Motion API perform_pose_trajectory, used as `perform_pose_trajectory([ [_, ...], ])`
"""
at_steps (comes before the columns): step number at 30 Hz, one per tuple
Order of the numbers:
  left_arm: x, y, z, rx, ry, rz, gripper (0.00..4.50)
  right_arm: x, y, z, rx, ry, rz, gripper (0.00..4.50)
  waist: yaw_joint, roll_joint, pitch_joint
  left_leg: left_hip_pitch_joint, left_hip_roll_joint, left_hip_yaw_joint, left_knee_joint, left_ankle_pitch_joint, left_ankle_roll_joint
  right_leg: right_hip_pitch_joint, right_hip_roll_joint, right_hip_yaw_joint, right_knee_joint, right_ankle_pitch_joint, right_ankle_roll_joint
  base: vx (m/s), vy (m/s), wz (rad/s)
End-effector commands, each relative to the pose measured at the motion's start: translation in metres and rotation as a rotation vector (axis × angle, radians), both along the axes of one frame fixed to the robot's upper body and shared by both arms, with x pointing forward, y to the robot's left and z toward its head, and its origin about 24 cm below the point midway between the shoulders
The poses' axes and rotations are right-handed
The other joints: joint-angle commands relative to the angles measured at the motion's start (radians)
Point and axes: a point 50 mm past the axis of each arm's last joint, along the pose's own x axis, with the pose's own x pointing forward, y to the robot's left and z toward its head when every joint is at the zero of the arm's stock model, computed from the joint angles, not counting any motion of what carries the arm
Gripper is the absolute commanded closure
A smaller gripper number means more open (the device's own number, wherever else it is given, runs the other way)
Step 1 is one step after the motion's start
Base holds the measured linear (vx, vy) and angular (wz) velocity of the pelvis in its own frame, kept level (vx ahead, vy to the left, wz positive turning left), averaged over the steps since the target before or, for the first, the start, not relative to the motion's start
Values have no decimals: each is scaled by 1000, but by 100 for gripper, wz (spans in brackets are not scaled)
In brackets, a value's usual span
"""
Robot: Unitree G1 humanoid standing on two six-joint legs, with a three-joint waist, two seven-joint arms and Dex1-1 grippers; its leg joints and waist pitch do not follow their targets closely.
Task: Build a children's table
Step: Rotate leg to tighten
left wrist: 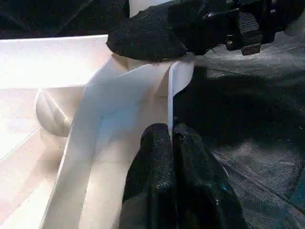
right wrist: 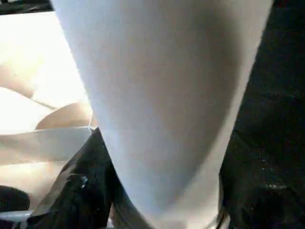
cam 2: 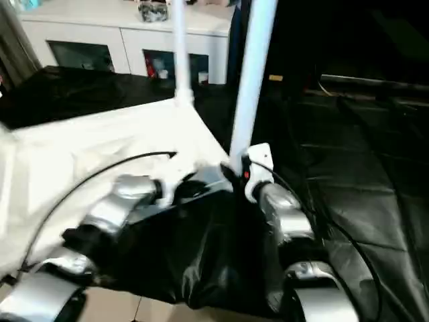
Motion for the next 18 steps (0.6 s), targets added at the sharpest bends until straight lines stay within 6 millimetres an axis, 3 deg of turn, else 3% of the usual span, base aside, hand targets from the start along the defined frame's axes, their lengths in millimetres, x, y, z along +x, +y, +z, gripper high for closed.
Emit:
perform_pose_trajectory([
  [1,0,-31,19,-63,-85,-76,450,-11,52,-10,2,44,217,134,1,-8,-66,10,40,-23,-68,-230,51,45,-66,52,-83,-288,-202,0,0,0],
  [4,-4,-24,18,-68,-83,-127,450,-11,48,-6,60,38,270,114,1,-5,-65,10,42,-23,-69,-238,55,45,-66,51,-84,-301,-203,0,0,0],
  [7,-7,-17,18,-75,-73,-167,450,-11,40,-4,50,32,299,82,-1,-11,-66,5,42,-25,-69,-234,62,51,-68,50,-80,-302,-203,0,0,0],
  [9,-8,-14,17,-75,-68,-183,450,-11,36,-3,39,26,314,75,-2,-9,-66,6,43,-24,-68,-226,65,48,-68,52,-80,-291,-206,0,0,0],
  [12,-13,-3,16,-79,-58,-248,450,-11,20,-2,-10,10,349,41,-2,-8,-67,3,44,-25,-68,-210,70,51,-68,51,-74,-261,-218,0,0,0],
  [13,-14,3,16,-69,-53,-260,450,-13,14,-1,-20,3,387,41,0,-7,-67,10,45,-21,-66,-209,76,46,-66,54,-74,-241,-229,0,0,0],
  [18,-15,19,18,-54,-36,-301,450,-26,3,6,5,-31,593,41,13,-5,-69,7,51,-18,-65,-179,101,50,-62,53,-61,-164,-251,0,0,0],
])
